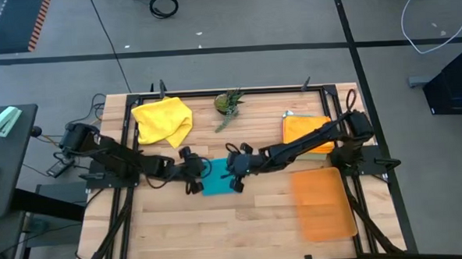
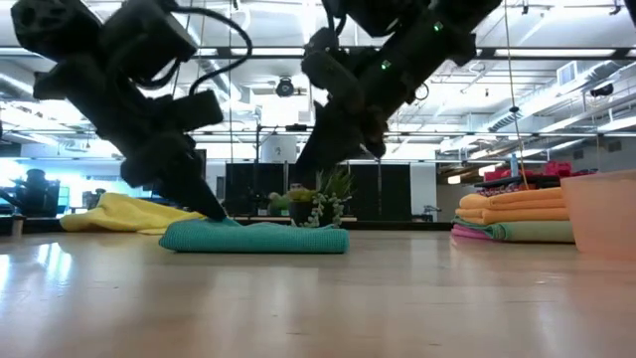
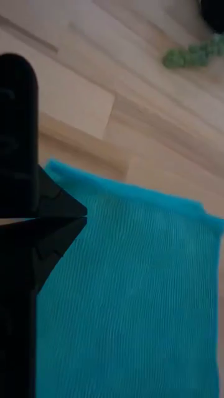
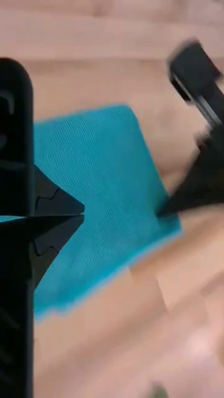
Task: Fold microfiber towels
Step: Fold the blue microfiber towel
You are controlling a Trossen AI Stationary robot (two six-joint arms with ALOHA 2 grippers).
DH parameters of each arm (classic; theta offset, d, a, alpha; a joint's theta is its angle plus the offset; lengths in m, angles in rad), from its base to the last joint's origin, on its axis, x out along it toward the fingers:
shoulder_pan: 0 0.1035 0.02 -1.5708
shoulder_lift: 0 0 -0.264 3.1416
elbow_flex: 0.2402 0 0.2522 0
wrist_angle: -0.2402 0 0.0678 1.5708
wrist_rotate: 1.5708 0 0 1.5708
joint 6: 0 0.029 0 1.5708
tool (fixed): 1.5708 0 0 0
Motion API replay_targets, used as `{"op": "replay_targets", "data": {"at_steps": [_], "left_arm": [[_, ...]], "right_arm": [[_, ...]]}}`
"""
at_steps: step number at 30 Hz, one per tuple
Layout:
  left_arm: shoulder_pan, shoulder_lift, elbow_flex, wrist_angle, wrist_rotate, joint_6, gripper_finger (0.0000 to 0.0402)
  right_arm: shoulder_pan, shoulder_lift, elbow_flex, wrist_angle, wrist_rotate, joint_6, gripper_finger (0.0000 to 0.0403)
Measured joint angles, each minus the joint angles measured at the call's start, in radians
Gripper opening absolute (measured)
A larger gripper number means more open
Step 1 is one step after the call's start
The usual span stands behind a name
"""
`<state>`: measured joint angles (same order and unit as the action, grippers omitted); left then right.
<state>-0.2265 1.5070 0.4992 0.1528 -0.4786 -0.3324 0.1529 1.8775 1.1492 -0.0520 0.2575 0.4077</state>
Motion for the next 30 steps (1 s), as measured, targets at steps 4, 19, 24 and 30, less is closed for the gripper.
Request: {"op": "replay_targets", "data": {"at_steps": [4, 19, 24, 30], "left_arm": [[0.038, 0.000, 0.000, 0.003, 0.002, 0.030, 0.0012], [0.096, -0.144, 0.002, -0.010, 0.061, 0.109, 0.0016], [0.031, -0.259, 0.002, -0.033, 0.069, 0.059, 0.0006], [-0.086, -0.201, 0.001, -0.047, 0.112, -0.028, 0.0015]], "right_arm": [[0.079, 0.059, -0.001, 0.081, -0.020, 0.053, 0.0000], [0.075, 0.049, 0.000, 0.038, 0.056, 0.024, 0.0000], [-0.007, 0.039, 0.000, 0.013, 0.000, -0.015, 0.0000], [-0.105, 0.044, -0.001, 0.008, -0.128, -0.043, 0.0000]]}}
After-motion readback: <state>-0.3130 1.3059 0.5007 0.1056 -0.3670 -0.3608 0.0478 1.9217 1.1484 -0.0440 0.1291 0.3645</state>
